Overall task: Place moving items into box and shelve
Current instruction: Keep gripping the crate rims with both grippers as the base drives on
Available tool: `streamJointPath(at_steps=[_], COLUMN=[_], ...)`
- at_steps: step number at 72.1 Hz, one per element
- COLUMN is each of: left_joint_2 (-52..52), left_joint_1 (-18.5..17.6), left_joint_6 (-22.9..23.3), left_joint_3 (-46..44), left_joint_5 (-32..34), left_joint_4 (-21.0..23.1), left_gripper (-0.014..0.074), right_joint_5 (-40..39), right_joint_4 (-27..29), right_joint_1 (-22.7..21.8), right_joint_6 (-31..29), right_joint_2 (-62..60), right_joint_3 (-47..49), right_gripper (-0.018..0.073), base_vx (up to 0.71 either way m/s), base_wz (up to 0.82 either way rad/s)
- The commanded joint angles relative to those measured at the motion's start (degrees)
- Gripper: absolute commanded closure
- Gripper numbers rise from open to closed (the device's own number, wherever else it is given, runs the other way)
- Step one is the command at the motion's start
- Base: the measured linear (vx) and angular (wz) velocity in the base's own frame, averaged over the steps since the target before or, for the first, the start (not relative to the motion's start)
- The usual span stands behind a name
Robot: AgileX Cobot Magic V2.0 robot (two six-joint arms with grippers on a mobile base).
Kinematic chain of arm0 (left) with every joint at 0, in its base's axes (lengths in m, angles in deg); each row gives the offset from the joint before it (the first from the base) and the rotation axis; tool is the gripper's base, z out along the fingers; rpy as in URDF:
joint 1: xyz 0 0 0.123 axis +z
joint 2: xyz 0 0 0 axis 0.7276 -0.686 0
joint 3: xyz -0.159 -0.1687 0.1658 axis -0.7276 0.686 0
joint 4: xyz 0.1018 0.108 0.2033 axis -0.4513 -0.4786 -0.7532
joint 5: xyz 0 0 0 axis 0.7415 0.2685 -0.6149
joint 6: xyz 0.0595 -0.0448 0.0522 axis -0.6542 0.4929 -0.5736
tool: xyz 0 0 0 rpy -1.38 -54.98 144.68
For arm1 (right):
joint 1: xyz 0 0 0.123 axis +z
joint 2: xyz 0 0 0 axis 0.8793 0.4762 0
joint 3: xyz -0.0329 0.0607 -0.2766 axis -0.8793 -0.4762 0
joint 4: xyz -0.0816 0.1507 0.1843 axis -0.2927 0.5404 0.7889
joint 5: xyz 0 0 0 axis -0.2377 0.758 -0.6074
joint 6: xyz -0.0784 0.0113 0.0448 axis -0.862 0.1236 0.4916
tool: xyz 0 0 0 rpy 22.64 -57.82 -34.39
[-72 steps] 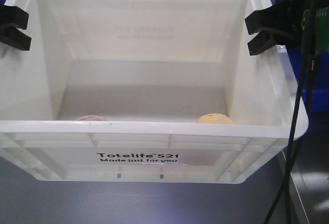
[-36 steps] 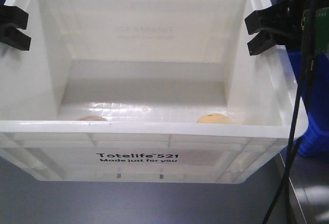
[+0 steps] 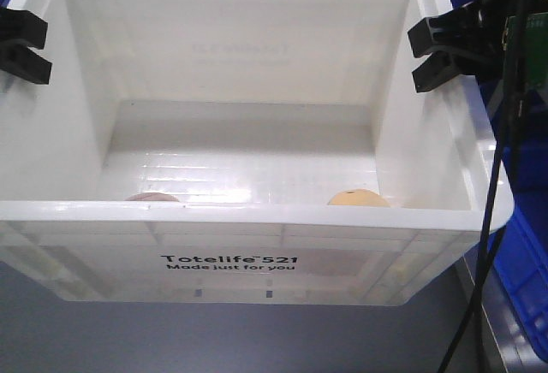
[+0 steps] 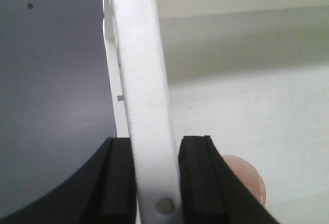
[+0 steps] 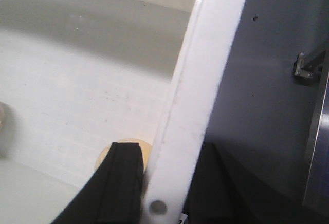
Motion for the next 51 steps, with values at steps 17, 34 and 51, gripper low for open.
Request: streamJointPath(at_steps=[17,34,51], left_joint_2=[2.1,2.1,2.1], left_joint_1=[-0.1,-0.1,-0.1], left_joint_6=[-0.1,-0.1,-0.1], left_joint_3=[-2.9,-2.9,-2.9], left_joint_5=[6.5,6.5,6.5], left_joint_4=[1.0,1.1,1.1], left_gripper=[0.0613,0.0613,0.0613], right_joint_5=[-1.3,-1.3,-1.3], right_joint_4=[1.7,1.7,1.7], right_joint_1=[-0.1,-0.1,-0.1], right_joint_6=[-2.0,-2.0,-2.0], right_joint_2=[-2.5,-2.5,-2.5], right_joint_3=[2.4,2.4,2.4], right_gripper=[0.0571,0.0571,0.0571], base_vx=[0.5,0.51,0.5], base_wz=[0.06,0.08,0.06])
